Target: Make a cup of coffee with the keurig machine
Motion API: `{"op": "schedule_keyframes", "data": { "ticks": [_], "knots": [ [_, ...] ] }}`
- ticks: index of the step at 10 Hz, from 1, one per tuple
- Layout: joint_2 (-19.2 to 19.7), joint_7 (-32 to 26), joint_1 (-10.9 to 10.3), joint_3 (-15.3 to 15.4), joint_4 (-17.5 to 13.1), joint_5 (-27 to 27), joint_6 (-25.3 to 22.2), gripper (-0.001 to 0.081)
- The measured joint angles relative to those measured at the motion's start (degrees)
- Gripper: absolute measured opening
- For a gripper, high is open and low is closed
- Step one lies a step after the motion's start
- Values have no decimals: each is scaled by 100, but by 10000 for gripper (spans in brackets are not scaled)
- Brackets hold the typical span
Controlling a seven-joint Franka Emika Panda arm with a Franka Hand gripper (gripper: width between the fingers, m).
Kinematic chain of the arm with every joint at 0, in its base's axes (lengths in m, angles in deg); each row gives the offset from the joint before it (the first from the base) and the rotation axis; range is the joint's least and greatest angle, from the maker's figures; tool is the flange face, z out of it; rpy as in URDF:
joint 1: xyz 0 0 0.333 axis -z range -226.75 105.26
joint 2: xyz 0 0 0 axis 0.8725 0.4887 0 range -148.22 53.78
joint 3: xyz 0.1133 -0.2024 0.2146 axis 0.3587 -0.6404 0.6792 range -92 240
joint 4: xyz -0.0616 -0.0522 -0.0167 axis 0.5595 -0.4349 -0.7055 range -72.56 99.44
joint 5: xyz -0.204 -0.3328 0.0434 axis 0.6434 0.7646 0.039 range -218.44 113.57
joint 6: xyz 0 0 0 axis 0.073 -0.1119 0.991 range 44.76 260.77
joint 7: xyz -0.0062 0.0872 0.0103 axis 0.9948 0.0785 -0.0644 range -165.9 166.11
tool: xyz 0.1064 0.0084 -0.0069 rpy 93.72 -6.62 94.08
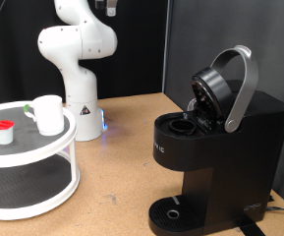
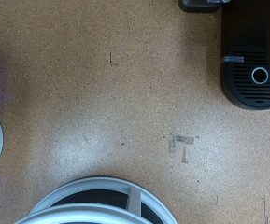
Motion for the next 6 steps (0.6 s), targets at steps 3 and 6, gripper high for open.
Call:
{"op": "schedule_keyframes", "data": {
  "ticks": [3,6],
  "knots": [
    [-3,-8,24,-178,-2,2,-22,800],
    [-30,-465,163,-692,-74,253,-315,800]
  ]
}}
